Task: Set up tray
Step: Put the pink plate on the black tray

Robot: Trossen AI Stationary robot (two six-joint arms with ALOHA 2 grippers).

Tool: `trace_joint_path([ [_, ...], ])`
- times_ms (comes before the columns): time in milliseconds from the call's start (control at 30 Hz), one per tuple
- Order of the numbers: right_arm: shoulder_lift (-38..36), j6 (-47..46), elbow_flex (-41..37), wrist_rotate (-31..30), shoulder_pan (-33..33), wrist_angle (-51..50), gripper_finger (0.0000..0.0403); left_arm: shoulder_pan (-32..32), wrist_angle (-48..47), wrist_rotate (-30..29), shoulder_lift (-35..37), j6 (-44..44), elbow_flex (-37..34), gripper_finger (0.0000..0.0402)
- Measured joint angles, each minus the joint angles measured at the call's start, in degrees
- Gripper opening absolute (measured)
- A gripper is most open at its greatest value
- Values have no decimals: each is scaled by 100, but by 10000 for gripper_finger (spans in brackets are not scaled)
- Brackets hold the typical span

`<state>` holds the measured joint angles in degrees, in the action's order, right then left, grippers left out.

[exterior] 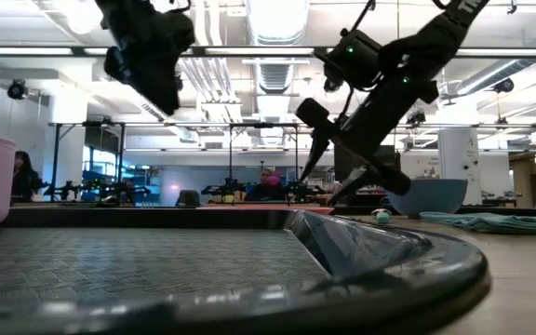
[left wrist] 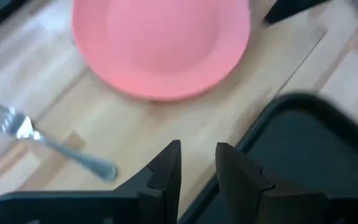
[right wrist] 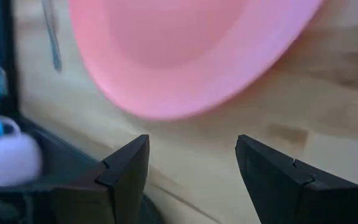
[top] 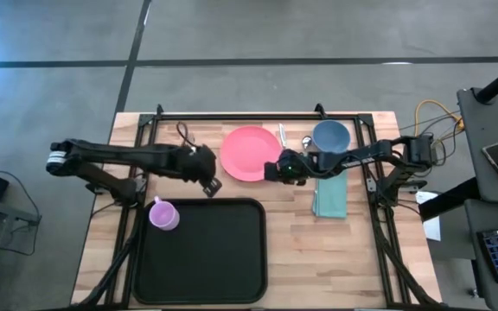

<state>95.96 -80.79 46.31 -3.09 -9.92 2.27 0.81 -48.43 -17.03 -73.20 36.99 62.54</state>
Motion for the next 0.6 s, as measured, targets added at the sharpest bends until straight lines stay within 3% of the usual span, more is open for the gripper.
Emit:
trace_joint_path([
  [233,309,-850,-207,-225,-61,21,228,60,-30,7,191,-100,9,81],
  [467,677,-1506,-192,-378,-139,677,228,58,-74,25,129,-147,7,81],
  [600,699,-1865,-171,-736,-188,675,228,47,-64,32,125,-148,7,81],
])
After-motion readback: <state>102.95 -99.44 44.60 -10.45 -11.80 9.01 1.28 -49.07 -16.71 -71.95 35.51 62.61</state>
